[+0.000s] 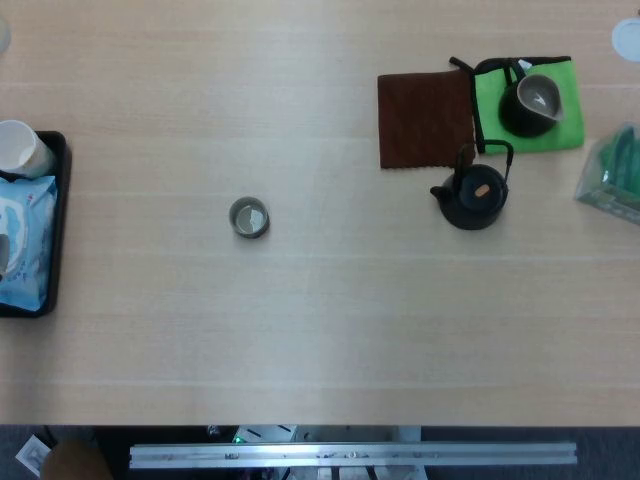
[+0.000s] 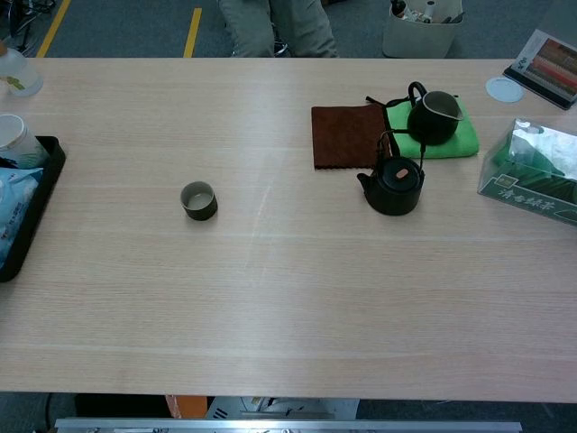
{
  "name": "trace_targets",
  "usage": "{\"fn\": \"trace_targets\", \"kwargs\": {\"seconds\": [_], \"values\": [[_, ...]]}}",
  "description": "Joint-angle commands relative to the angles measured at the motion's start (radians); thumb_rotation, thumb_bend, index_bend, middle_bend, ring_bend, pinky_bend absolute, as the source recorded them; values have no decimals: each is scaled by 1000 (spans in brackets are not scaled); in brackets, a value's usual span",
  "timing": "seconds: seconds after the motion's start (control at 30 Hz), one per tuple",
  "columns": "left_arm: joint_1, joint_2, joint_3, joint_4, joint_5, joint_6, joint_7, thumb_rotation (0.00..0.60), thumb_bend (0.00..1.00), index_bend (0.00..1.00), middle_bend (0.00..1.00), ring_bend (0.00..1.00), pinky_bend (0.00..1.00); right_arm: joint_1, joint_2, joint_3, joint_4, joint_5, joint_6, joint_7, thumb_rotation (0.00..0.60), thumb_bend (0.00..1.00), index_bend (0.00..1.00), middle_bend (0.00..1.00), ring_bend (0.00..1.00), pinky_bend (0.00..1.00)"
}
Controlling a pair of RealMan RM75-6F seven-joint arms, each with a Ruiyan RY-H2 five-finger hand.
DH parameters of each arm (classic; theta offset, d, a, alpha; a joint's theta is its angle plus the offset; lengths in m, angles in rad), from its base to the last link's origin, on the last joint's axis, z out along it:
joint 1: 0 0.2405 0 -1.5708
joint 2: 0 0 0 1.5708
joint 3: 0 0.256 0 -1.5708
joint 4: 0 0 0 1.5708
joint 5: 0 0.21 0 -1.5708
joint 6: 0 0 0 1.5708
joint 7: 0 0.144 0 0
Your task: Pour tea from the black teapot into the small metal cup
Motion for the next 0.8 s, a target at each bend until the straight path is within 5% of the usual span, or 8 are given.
{"fn": "trace_targets", "kwargs": {"seconds": [0.03,0.47,0.8], "values": [[3,1,1,-1,-1,3,2,600,416,57,105,90,84,2,0,0,1,1,-3,1,600,94,289,337,301,208],[5,-1,2,-2,3,10,-4,600,417,57,105,90,84,36,13,6,-14,-24,-34,13,600,94,289,365,303,215],[1,11,2,-16,5,4,-6,600,417,57,105,90,84,140,43,34,-76,-3,-179,10,600,92,289,427,303,214]]}}
